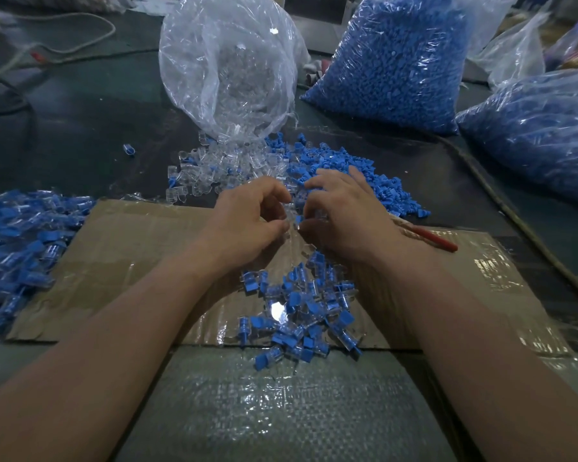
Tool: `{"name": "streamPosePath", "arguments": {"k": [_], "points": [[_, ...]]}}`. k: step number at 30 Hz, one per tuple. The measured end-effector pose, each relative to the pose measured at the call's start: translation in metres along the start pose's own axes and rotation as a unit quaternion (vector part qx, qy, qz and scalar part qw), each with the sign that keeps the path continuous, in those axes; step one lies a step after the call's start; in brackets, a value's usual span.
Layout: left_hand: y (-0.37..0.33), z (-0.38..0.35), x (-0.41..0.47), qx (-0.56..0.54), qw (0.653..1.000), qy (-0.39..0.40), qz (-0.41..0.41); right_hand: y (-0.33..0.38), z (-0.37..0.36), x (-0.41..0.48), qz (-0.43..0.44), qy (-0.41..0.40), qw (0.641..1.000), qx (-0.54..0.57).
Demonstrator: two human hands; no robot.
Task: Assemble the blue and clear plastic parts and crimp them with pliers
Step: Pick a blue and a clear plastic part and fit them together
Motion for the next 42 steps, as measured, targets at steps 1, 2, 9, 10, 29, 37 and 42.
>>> {"name": "streamPosePath", "arguments": {"k": [1, 2, 9, 10, 29, 37, 42], "points": [[0.0, 0.0, 0.0, -0.003, 1.0, 0.004, 0.002, 0.001, 0.004, -0.004, -0.007, -0.044, 0.999, 0.02], [0.0, 0.0, 0.0, -0.01, 1.0, 0.006, 0.007, 0.001, 0.008, -0.008, -0.027, -0.083, 0.995, 0.058], [0.0, 0.0, -0.002, -0.057, 0.997, 0.016, 0.049, 0.002, 0.016, -0.024, -0.091, -0.205, 0.936, 0.272], [0.0, 0.0, -0.002, -0.064, 0.996, 0.018, 0.056, 0.002, 0.016, -0.024, -0.095, -0.207, 0.929, 0.292], [-0.004, 0.002, -0.003, -0.1, 0.994, -0.012, 0.038, 0.011, 0.011, -0.024, -0.161, -0.225, 0.861, 0.426], [-0.008, 0.003, -0.006, -0.103, 0.994, -0.015, 0.028, 0.018, 0.01, -0.022, -0.156, -0.211, 0.874, 0.408], [-0.01, 0.003, -0.008, -0.091, 0.996, -0.021, 0.015, 0.019, 0.013, -0.022, -0.149, -0.21, 0.894, 0.366]]}}
Point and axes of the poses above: each hand's wrist, its own x-axis towards the middle knuckle, its own z-axis out of the back of the hand, y = z × x, the point moved 5 cm from there along x, towards the middle knuckle, and after that the axes turned 12 degrees about z, right-handed, at the moved point
